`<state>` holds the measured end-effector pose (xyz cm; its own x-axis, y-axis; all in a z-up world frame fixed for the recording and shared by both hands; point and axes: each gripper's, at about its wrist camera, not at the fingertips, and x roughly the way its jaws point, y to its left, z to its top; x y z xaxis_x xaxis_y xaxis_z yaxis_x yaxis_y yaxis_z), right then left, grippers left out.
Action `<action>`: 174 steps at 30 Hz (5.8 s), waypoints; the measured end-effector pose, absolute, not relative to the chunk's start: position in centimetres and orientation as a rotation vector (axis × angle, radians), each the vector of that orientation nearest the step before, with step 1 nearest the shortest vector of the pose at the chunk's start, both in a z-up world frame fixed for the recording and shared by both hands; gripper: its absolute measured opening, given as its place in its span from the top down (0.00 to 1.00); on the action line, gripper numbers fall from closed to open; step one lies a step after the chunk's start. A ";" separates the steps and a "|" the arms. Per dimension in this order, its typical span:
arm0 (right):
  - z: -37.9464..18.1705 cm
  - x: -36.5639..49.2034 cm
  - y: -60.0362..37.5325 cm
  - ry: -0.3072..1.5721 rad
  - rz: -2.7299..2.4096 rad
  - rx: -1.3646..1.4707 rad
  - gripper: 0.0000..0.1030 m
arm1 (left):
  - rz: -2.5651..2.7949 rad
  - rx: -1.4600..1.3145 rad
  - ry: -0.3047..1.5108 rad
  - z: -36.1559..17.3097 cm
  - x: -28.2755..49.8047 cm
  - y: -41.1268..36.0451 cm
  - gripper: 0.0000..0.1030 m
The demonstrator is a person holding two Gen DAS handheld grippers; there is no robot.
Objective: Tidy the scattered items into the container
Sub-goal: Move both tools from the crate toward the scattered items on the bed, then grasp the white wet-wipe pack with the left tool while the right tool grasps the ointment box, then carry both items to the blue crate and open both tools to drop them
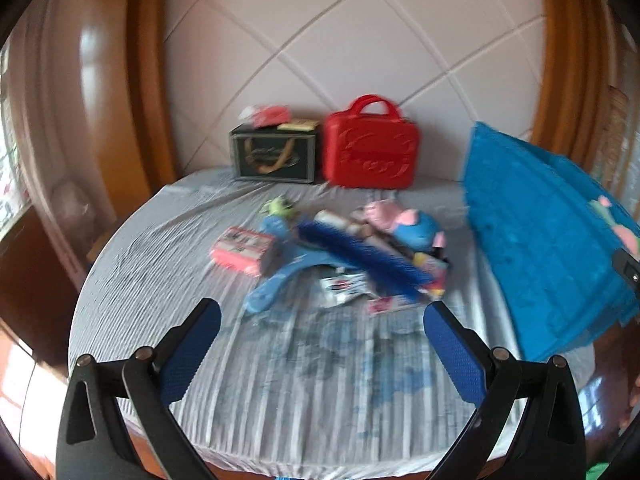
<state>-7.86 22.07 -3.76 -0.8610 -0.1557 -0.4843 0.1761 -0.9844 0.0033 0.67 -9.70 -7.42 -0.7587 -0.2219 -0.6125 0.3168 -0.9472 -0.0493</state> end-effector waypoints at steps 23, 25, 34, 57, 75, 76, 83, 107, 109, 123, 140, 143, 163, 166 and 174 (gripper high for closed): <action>-20.8 -19.7 5.8 0.083 -2.648 1.291 0.27 | -2.772 1.380 0.122 -24.0 -15.9 -17.5 0.09; -22.5 -20.6 5.7 0.068 -2.630 1.336 0.30 | -2.795 1.411 0.092 -25.4 -17.4 -16.1 0.09; -26.5 -22.7 7.0 0.068 -2.592 1.408 0.30 | -2.843 1.460 -0.052 -28.6 -22.4 -11.2 0.09; -31.6 -27.0 1.9 0.089 -2.511 1.434 0.13 | -2.624 1.311 0.119 -31.1 -21.3 -14.4 0.66; -28.8 -24.3 14.7 0.040 -2.622 1.433 0.21 | -2.794 1.385 0.123 -30.4 -22.2 -6.6 0.67; -28.9 -24.6 14.7 0.017 -2.621 1.435 0.31 | -2.788 1.387 0.133 -30.5 -22.5 -6.5 0.67; -29.4 -25.4 15.1 0.118 -2.784 1.503 0.37 | -2.893 1.400 0.092 -31.3 -26.0 -2.5 0.67; -31.1 -27.3 10.3 -0.016 -2.624 1.456 0.37 | -2.732 1.390 0.025 -32.0 -23.4 -3.3 0.69; -31.3 -27.2 9.6 0.058 -2.635 1.454 0.33 | -2.742 1.377 0.018 -32.0 -23.3 -2.5 0.70; -26.7 -23.9 11.6 0.022 -2.612 1.378 0.73 | -2.768 1.355 0.099 -26.1 -19.9 -3.3 0.77; -6.9 -16.0 9.4 0.079 -2.807 0.907 0.73 | -3.034 0.984 0.146 -8.4 -14.8 -4.5 0.77; -4.2 -15.4 10.9 0.083 -2.859 0.832 0.73 | -3.080 0.919 0.137 -6.5 -14.6 -3.1 0.77; 0.6 -18.2 47.6 0.111 -3.089 0.729 0.73 | -3.296 0.808 0.085 1.0 -20.7 32.3 0.76; -0.5 -19.7 52.0 0.119 -3.040 0.824 0.73 | -3.247 0.956 0.012 0.5 -22.5 38.5 0.77; -3.3 -21.4 58.3 0.065 -2.958 0.923 0.73 | -3.065 1.270 -0.104 -3.1 -25.2 45.6 0.76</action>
